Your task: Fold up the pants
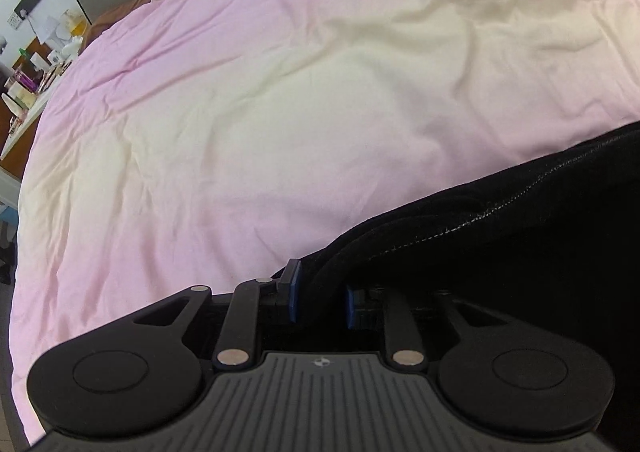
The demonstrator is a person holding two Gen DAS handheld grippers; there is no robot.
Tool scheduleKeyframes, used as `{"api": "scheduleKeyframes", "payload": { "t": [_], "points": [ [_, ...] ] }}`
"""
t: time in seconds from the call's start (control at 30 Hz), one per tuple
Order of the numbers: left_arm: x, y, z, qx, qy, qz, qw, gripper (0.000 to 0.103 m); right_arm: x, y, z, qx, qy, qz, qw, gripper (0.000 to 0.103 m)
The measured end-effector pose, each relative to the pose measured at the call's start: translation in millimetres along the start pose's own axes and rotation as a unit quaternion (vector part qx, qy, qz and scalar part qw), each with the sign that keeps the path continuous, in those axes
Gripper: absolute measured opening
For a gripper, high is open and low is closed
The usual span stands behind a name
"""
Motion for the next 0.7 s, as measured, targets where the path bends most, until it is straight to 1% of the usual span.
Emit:
{"api": "scheduleKeyframes", "payload": {
  "t": [0.03,0.1,0.13,0.17,0.2,0.23,0.27,0.3,0.37,0.43,0.47,0.53,0.63,0.7],
  "points": [
    [-2.0,0.5,-0.7,-0.003,-0.013,0.004,0.9999,0.032,1.4,-2.1,-0.8,0.001,-0.006,0.0,1.0,0.006],
    [-5.5,4.3,-0.7,-0.005,-0.048,0.016,0.9987,0.044,4.5,-5.4,-4.2,0.009,-0.008,0.005,1.0,0.013],
    [-4.0,7.2,1.1,-0.01,-0.054,0.02,0.9983,0.058,4.3,-5.2,-5.8,0.011,-0.005,0.004,1.0,0.025],
    [0.3,11.2,4.9,-0.019,-0.047,0.022,0.9984,0.071,0.9,-2.8,-5.8,0.007,-0.001,-0.006,1.0,0.047],
    [6.3,16.7,9.9,-0.032,-0.032,0.022,0.9987,0.072,-4.6,1.8,-5.4,0.0,-0.002,-0.012,1.0,0.061],
    [12.5,23.2,15.1,-0.043,-0.008,0.011,0.999,0.073,-10.7,7.5,-4.8,-0.008,-0.01,-0.014,1.0,0.076],
    [19.3,31.8,20.2,-0.056,0.024,-0.006,0.9981,0.073,-18.1,14.4,-4.2,-0.016,-0.026,-0.013,0.999,0.077],
    [26.2,40.9,24.7,-0.072,0.05,-0.015,0.9961,0.073,-24.1,21.3,-4.6,-0.02,-0.042,-0.009,0.999,0.077],
    [37.9,59.4,27.3,-0.087,0.076,-0.03,0.9929,0.075,-32.3,36.9,-8.7,-0.021,-0.075,0.001,0.997,0.077],
    [49.7,76.2,19.0,-0.094,0.097,-0.044,0.9898,0.075,-34.0,54.5,-16.4,-0.02,-0.104,0.021,0.994,0.077],
    [56.3,82.8,10.7,-0.094,0.109,-0.049,0.9883,0.075,-32.6,63.7,-22.0,-0.018,-0.123,0.031,0.992,0.077],
    [69.8,92.0,-13.1,-0.089,0.14,-0.052,0.9847,0.077,-23.9,81.0,-34.9,-0.016,-0.167,0.067,0.984,0.077],
    [84.0,95.7,-61.7,-0.077,0.186,-0.071,0.9769,0.079,1.8,108.7,-58.3,-0.019,-0.233,0.126,0.964,0.076],
    [90.7,91.2,-94.8,-0.07,0.221,-0.084,0.9691,0.079,24.7,125.9,-73.8,-0.019,-0.262,0.156,0.952,0.073]
  ]
}}
Point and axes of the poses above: each gripper's, at about its wrist camera, not at the fingertips, and y roughly against the way its jaws point, x to its left, z to its top, the point moved 10 cm from there along -y, roughly the way its jaws point, and after that the axes turned 6 degrees about -x, right-handed, at the moved point
